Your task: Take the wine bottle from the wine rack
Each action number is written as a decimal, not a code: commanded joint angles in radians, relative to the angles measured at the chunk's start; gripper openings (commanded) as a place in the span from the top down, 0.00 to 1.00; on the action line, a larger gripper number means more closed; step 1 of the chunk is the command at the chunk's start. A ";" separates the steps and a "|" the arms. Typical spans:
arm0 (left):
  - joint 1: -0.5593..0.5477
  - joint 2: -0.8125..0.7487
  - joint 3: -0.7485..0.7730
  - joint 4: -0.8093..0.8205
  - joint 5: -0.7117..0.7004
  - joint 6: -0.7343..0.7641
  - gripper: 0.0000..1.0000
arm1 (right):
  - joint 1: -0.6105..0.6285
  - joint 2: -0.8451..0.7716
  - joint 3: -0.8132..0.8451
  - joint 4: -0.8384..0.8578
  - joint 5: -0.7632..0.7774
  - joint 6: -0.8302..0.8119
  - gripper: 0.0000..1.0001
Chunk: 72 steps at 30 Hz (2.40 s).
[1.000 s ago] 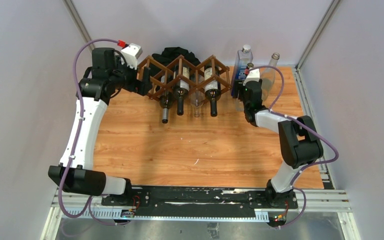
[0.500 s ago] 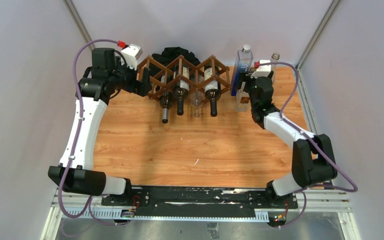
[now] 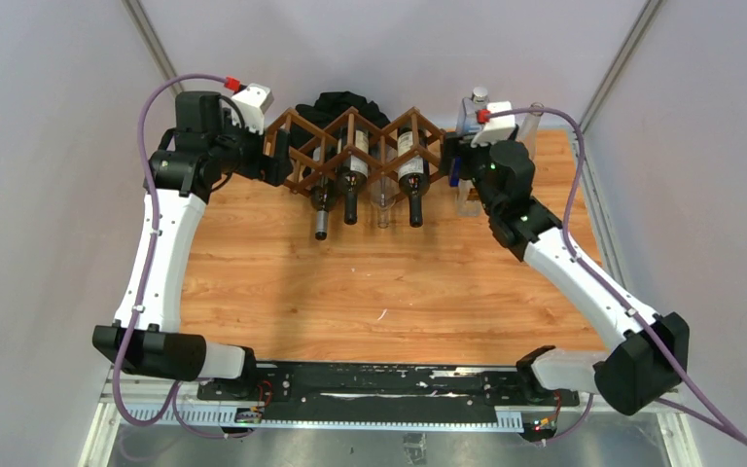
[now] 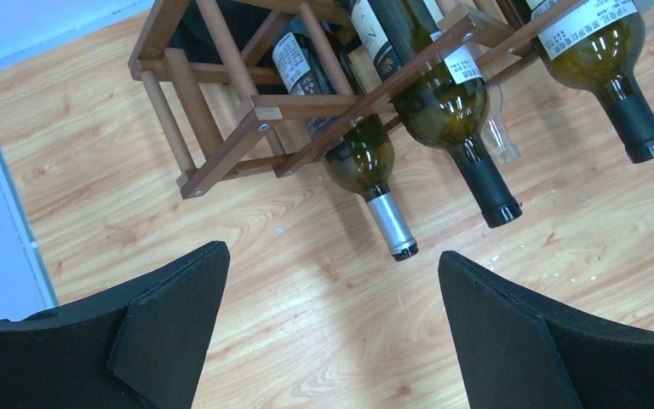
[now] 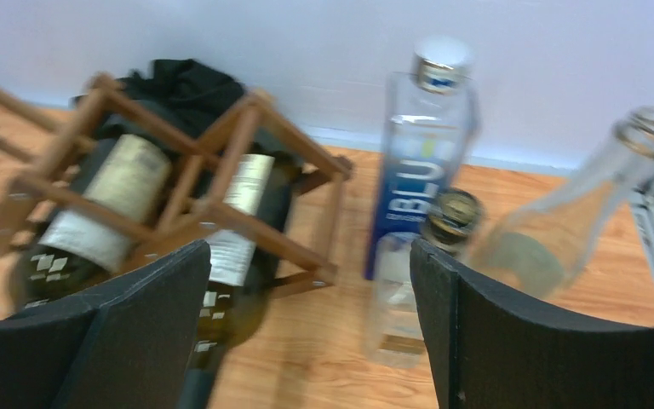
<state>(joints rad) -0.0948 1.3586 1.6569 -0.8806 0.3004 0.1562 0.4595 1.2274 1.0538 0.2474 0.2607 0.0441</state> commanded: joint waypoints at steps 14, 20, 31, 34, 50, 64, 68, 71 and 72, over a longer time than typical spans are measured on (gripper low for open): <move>0.001 -0.019 0.026 -0.032 -0.015 -0.007 0.00 | 0.231 0.330 0.447 -0.588 -0.245 0.302 0.16; 0.001 -0.020 0.017 -0.032 -0.017 -0.006 0.00 | 0.308 0.495 0.543 -0.615 -0.236 0.334 0.25; 0.001 -0.032 -0.002 -0.032 -0.006 0.008 0.00 | 0.315 0.700 0.695 -0.617 -0.287 0.383 0.29; 0.001 -0.036 -0.003 -0.032 -0.005 0.011 0.00 | 0.315 0.741 0.719 -0.614 -0.277 0.396 0.31; 0.001 -0.040 -0.026 -0.032 -0.004 0.030 0.00 | 0.328 0.783 0.695 -0.557 -0.190 0.472 0.47; 0.001 -0.038 -0.043 -0.031 0.010 0.041 0.00 | 0.377 0.668 0.568 -0.463 -0.177 0.496 1.00; 0.001 -0.024 -0.070 -0.031 0.014 0.068 0.00 | 0.392 0.635 0.536 -0.450 -0.176 0.492 1.00; 0.001 -0.011 -0.103 -0.031 0.013 0.095 0.00 | 0.402 0.591 0.499 -0.438 -0.175 0.490 1.00; 0.000 -0.006 -0.112 -0.031 0.016 0.104 0.00 | 0.406 0.573 0.482 -0.434 -0.174 0.489 1.00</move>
<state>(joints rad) -0.0948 1.3399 1.5814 -0.9115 0.2970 0.2134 0.8181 1.8893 1.5757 -0.2459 0.1120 0.5564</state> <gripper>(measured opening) 0.998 0.351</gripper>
